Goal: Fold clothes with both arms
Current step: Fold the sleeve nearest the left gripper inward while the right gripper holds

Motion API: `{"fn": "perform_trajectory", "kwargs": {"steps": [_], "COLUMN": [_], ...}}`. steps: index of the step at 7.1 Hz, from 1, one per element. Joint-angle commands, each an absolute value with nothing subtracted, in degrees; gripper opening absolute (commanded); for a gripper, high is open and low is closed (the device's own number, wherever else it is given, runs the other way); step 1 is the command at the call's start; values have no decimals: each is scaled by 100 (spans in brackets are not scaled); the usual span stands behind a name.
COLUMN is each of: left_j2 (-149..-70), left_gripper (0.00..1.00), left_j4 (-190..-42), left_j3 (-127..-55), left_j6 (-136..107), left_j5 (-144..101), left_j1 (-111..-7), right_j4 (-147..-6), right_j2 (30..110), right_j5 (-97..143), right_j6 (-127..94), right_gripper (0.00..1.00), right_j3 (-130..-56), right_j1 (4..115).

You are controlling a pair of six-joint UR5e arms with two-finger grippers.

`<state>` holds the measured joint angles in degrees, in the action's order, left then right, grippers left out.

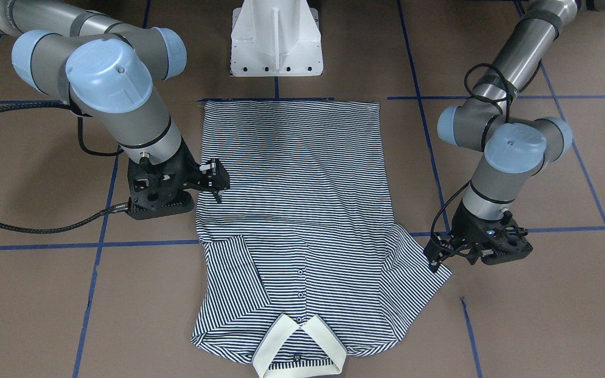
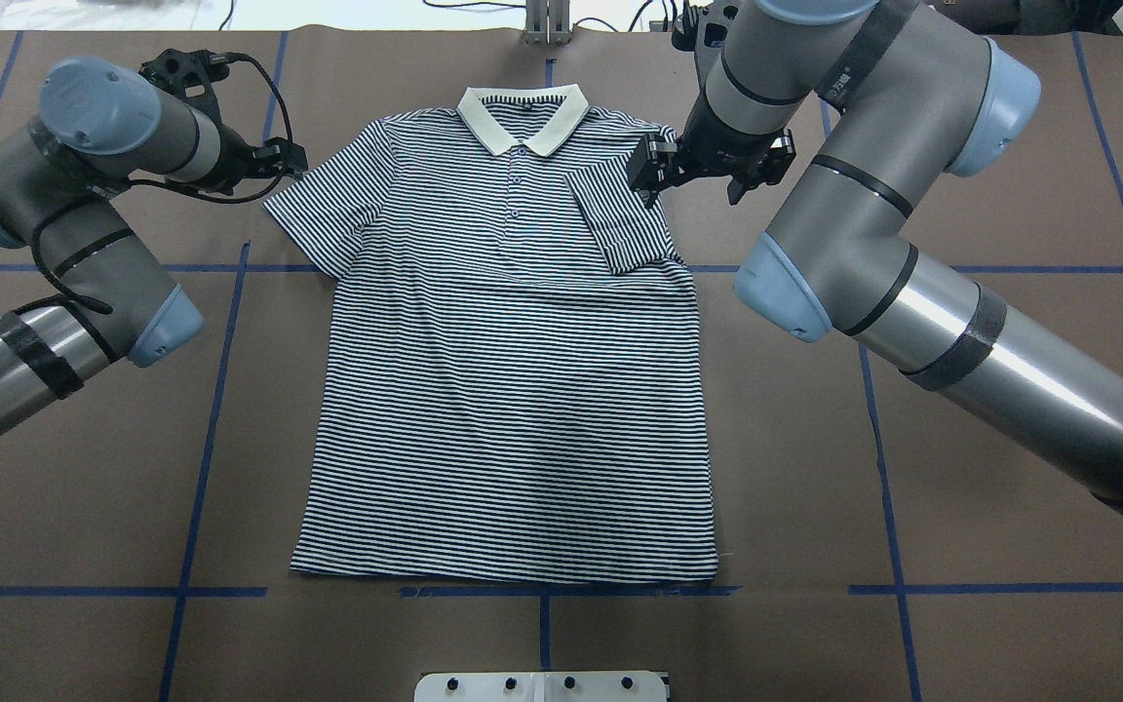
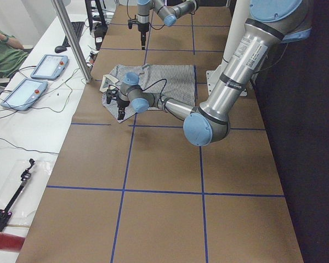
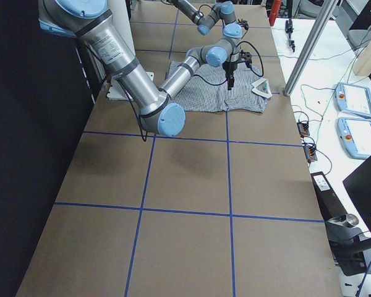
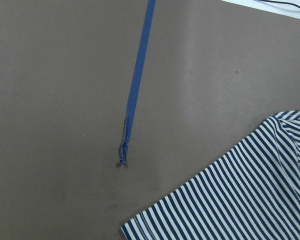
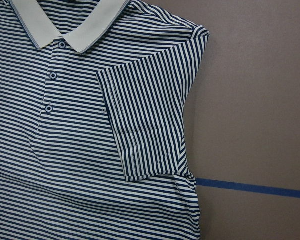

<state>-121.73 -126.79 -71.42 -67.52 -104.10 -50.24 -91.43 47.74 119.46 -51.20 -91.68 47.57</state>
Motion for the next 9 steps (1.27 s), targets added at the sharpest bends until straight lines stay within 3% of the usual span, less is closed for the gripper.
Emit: {"fn": "perform_trajectory", "kwargs": {"steps": [1,7,8,9], "left_j2": [-12349,-12322,-12322,-12322], "left_gripper": [98,86,82,70], "left_j4": [-12709,-12788,-12788,-12779], "left_j3": [-6803,-6644,-6645,-6645], "left_j6": [-6759,-6593,-6583,-6592], "left_j5": [-10126,-10116,-10116,-10116], "left_j1": [-4835,-4790,-4790,-4790], "right_j4": [-9097,-9088,-9088,-9088], "right_j2": [4781,4764,4764,4764], "right_j5": [11936,11927,11927,11927], "right_j6": [-5133,-5150,-5150,-5150], "right_gripper": [100,100,100,100], "right_j3": [-9132,-9079,-9079,-9079], "right_j1": [4746,4746,4746,4746]}}
